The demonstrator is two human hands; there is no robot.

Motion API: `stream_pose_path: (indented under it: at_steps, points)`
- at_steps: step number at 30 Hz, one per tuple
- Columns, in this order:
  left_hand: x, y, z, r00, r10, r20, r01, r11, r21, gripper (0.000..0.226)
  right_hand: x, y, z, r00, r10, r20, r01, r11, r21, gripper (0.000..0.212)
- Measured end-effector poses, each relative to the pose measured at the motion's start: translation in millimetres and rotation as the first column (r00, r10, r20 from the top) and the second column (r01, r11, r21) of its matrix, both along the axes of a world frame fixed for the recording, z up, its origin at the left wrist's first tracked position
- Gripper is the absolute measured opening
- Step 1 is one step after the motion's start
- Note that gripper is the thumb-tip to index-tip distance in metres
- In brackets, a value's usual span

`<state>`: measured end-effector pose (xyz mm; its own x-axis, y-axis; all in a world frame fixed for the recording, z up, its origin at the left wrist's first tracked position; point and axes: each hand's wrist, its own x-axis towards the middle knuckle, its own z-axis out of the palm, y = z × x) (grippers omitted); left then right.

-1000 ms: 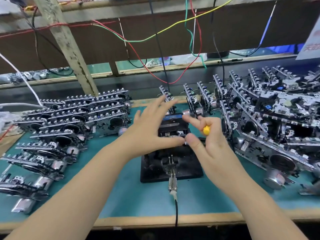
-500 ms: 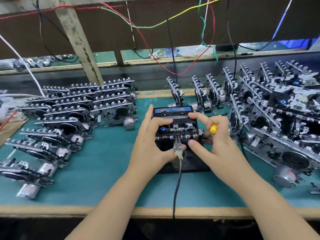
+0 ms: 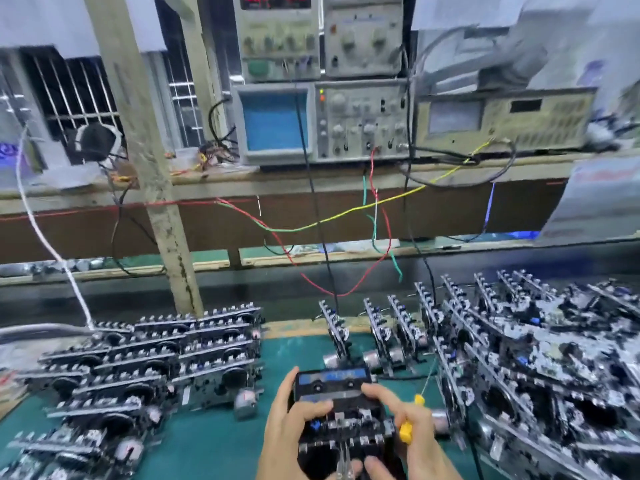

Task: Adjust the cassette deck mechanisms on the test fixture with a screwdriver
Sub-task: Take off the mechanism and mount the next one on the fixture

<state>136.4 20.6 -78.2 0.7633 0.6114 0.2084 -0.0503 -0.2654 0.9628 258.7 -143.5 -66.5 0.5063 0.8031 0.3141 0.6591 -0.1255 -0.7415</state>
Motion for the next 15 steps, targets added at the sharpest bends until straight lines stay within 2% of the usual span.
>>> stream_pose_path:
  at_steps: [2, 3, 5, 6, 9, 11, 15]
  points:
    - [11, 6, 6, 0.994, -0.101, 0.052, 0.110, 0.972, -0.209, 0.097, 5, 4, 5, 0.993, -0.028, -0.113, 0.031, 0.999, 0.028, 0.062]
    - [14, 6, 8, 0.996, -0.072, 0.053, 0.082, 0.971, -0.225, 0.099, 5, 5, 5, 0.987, -0.038, -0.159, 0.043, 0.999, 0.029, 0.066]
    - [9, 2, 2, 0.999, -0.044, 0.020, 0.046, 0.993, -0.108, 0.099, 2, 2, 2, 0.992, -0.009, -0.125, 0.013, 0.999, 0.029, 0.055]
    - [6, -2, -2, 0.998, -0.031, 0.056, 0.033, 0.999, -0.034, 0.095, -1, -1, 0, 0.994, -0.001, -0.109, 0.004, 1.000, 0.024, 0.054]
    - [4, -17, -9, 0.993, 0.095, 0.074, -0.114, 0.938, 0.328, 0.070, -7, -10, -9, 0.999, -0.044, 0.010, 0.044, 0.999, -0.016, 0.057]
    - [-2, -20, -11, 0.994, 0.088, 0.072, -0.108, 0.926, 0.361, 0.066, -9, -13, -10, 0.998, -0.053, 0.013, 0.053, 0.999, -0.005, 0.055]
    - [-2, -21, -4, 0.992, 0.105, 0.072, -0.122, 0.944, 0.307, 0.068, -10, -13, -11, 0.998, -0.060, 0.031, 0.058, 0.997, 0.046, 0.057]
